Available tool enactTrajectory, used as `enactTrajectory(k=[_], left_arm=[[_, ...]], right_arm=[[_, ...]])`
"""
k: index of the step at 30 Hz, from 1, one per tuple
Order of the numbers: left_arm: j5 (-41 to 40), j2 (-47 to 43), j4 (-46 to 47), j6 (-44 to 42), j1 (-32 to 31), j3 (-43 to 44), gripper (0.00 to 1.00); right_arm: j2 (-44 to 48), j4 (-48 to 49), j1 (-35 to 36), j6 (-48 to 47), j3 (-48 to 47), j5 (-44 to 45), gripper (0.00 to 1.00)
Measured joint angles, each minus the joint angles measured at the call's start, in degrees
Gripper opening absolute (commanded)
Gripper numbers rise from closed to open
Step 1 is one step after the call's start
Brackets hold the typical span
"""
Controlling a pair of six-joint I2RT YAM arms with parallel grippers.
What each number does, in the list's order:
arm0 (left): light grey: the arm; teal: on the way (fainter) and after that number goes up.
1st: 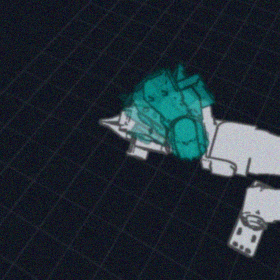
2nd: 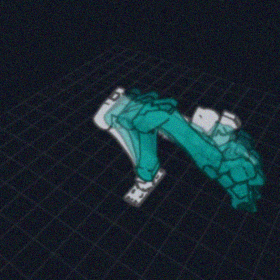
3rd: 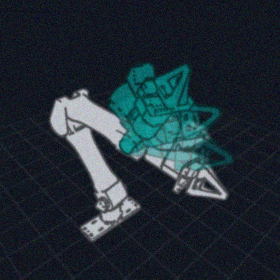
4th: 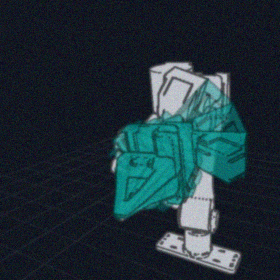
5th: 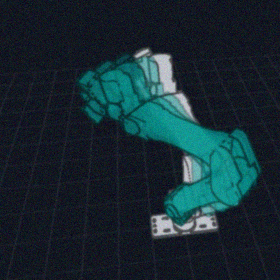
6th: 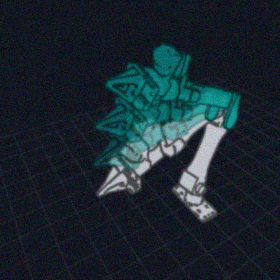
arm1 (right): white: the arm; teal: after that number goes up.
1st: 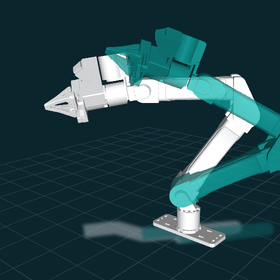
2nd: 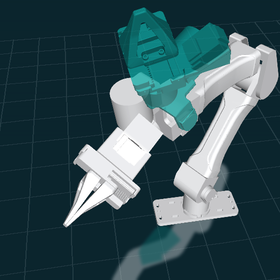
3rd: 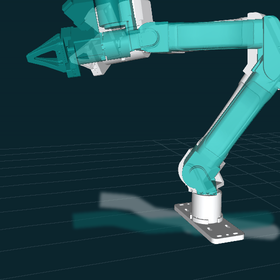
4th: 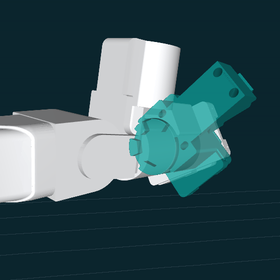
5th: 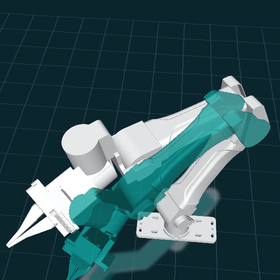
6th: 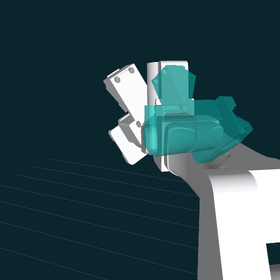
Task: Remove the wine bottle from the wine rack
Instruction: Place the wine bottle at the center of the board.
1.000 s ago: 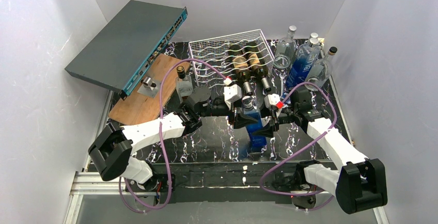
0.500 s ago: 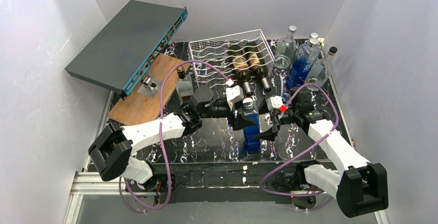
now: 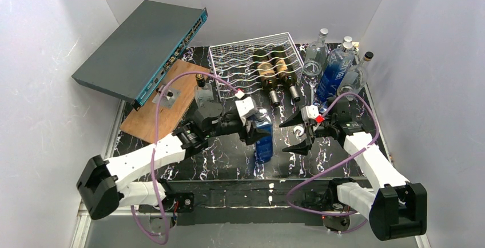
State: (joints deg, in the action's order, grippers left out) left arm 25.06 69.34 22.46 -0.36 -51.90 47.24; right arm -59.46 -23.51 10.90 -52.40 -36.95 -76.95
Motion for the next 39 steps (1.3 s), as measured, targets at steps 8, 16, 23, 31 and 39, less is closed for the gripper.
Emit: enactTrajectory(k=[8, 16, 23, 31, 39], left_arm=[[-9.64, -10.38, -12.85, -3.04, 0.46, -1.03, 0.0], [-24.46, -15.8, -27.54, -4.52, 0.83, 0.5, 0.0], [-36.24, -20.15, -31.08, -4.39, 3.67, 0.5, 0.0], [-43.91, -21.88, -30.34, -0.81, 12.37, 0.07, 0.0], [-46.82, -21.79, -28.55, 2.62, 15.69, -1.99, 0.0]], right_arm=[[0.15, -1.31, -1.01, -1.7, -0.13, -0.39, 0.98], [0.15, -2.08, -1.46, -2.23, -0.13, -0.26, 0.98], [0.15, -2.08, -1.84, -2.47, -0.13, 0.09, 0.98], [0.15, -2.08, -2.1, -2.67, -0.13, 0.17, 0.98], [0.15, -2.08, -2.49, -2.73, -0.13, 0.28, 0.98]])
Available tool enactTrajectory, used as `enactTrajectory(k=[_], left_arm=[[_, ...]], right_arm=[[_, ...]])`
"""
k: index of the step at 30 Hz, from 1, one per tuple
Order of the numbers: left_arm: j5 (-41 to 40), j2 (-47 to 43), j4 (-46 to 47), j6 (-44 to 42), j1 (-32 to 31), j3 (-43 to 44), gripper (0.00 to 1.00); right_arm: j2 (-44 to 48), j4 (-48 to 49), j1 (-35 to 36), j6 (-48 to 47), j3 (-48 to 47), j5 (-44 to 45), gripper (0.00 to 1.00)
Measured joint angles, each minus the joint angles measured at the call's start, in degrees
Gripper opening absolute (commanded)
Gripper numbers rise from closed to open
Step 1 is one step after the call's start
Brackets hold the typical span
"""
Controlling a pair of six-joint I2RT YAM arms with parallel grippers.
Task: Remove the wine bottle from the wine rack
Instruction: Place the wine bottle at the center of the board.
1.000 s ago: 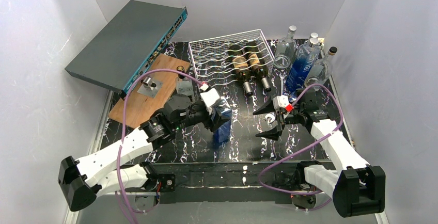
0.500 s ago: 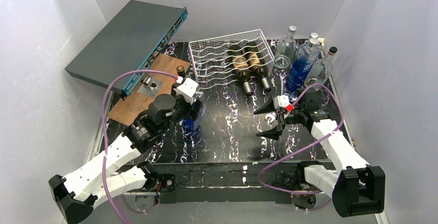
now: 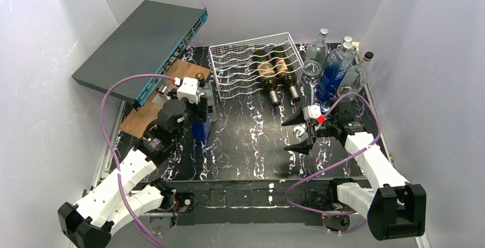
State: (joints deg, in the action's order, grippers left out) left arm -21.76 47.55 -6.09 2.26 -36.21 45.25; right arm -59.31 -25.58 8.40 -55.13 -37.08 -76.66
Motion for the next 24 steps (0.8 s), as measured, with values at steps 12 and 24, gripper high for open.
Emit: enactTrajectory(k=[12, 24], left_arm=[[0.42, 0.61, 1.57, 2.25, 5.03, -1.44, 0.08], [0.35, -0.48, 4.72, 3.26, 6.16, -4.48, 0.55]], right_arm=[[0.0, 0.0, -0.15, -0.15, 0.0, 0.02, 0.98], [0.0, 0.0, -0.33, -0.17, 0.0, 0.0, 0.99]])
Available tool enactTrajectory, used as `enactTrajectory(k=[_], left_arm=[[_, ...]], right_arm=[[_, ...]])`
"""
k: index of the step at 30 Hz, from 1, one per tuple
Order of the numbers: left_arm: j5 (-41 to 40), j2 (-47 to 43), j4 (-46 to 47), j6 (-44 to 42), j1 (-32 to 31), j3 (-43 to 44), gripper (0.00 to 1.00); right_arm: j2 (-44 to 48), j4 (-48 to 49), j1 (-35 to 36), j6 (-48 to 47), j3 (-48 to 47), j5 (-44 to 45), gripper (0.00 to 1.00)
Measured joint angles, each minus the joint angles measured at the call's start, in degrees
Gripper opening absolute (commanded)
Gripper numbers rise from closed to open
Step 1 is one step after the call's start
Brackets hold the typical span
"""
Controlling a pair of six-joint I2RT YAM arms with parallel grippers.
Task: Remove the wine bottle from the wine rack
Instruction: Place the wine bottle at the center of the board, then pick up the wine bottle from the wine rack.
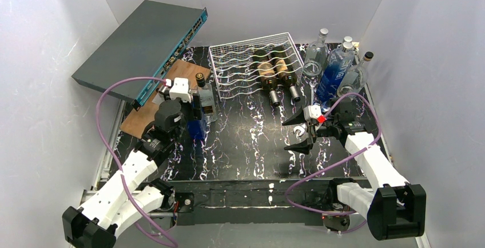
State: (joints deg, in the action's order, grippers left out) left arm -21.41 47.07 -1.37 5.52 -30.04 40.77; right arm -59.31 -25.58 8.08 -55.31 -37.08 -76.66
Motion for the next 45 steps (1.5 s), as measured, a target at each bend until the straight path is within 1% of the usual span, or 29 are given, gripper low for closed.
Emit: enactTrajectory(k=[3, 8, 9, 15, 22, 26, 30, 34, 37, 39, 42, 45], left_arm=[[0.04, -0.7, -0.07, 0.09, 0.0, -0.39, 0.73], [0.35, -3.21, 0.94, 0.44, 0.11, -0.52, 0.95], [0.39, -3.87, 0.9, 0.5, 0.11, -0.42, 0.98], [0.39, -6.14, -1.22, 1.53, 0.22, 2.12, 0.98], [0.33, -7.15, -9.4, 3.74, 0.22, 8.74, 0.98], [1.66, -8.9, -14.64, 5.03, 0.22, 12.63, 0.98], [5.6, -8.46, -25.14, 8.44, 0.26, 20.7, 0.98], [10.88, -9.2, -29.38, 12.5, 0.24, 24.06, 0.98], [16.06, -10.54, -30.93, 16.83, 0.26, 24.15, 0.98], [17.42, -11.06, -31.12, 17.86, 0.26, 24.15, 0.98], [21.07, -11.91, -31.21, 19.8, 0.26, 23.87, 0.98], [25.07, -12.63, -31.3, 21.62, 0.26, 23.02, 0.98]], right_arm=[[0.0, 0.02, -0.15, 0.0, 0.0, 0.02, 0.99], [0.0, 0.02, -0.2, -0.02, 0.0, 0.02, 0.98], [0.0, 0.02, -0.2, 0.0, 0.0, 0.02, 0.98], [0.0, 0.02, -0.22, 0.0, 0.0, 0.02, 0.98], [0.0, 0.02, -0.26, 0.0, 0.0, 0.02, 0.98], [0.0, 0.02, -0.57, 0.0, 0.0, 0.13, 0.98], [0.0, -0.02, -0.74, -0.17, 0.0, 0.37, 0.99], [-0.04, -1.64, -1.36, -1.75, 0.0, 1.53, 0.98], [-0.42, -5.79, -1.77, -5.62, -0.94, 3.96, 0.98], [-0.46, -7.41, -2.08, -6.21, -2.14, 5.88, 0.98], [-0.81, -9.62, -2.16, -5.42, -5.07, 11.23, 0.98], [-0.81, -9.88, -2.23, -1.7, -7.34, 16.15, 0.98]])
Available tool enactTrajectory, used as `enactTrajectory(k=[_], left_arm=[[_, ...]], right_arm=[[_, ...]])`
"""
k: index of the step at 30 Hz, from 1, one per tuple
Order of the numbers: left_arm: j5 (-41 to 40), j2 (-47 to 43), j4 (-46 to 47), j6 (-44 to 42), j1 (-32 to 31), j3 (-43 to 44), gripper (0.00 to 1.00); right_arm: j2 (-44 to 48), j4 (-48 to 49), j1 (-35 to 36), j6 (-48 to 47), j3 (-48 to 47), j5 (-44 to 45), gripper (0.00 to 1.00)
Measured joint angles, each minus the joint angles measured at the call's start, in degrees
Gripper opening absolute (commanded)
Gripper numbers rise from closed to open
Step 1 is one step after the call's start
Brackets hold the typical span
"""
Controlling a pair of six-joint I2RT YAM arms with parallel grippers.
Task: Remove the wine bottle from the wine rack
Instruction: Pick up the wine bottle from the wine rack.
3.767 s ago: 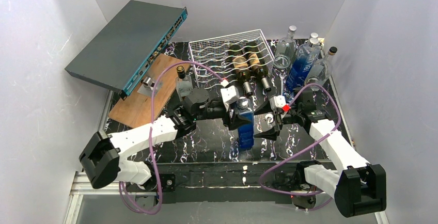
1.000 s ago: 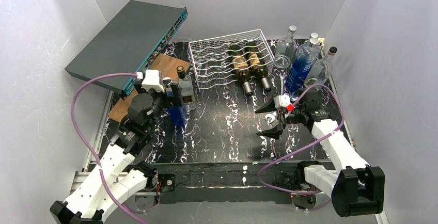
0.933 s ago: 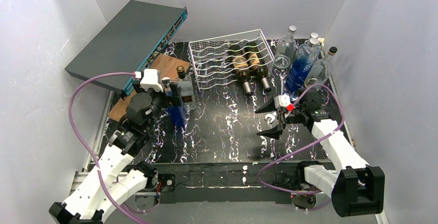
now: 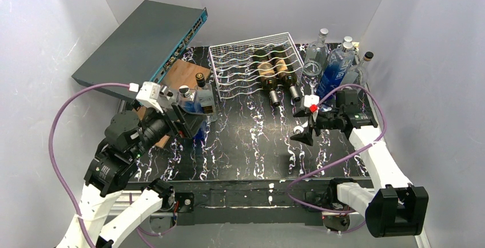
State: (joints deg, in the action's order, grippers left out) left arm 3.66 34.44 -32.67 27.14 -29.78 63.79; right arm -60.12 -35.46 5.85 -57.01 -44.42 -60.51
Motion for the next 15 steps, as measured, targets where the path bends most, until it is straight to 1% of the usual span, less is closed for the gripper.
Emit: enactTrajectory(k=[7, 15], left_arm=[[9.64, -0.09, 0.59, 4.35, 0.0, -3.37, 0.98], [14.32, -1.55, 2.73, 9.51, 0.0, -8.44, 0.98]], right_arm=[[-2.86, 1.46, 0.0, 11.8, -7.04, 12.81, 0.98], [-8.02, 6.71, 1.44, 22.84, -13.84, 23.63, 0.98]])
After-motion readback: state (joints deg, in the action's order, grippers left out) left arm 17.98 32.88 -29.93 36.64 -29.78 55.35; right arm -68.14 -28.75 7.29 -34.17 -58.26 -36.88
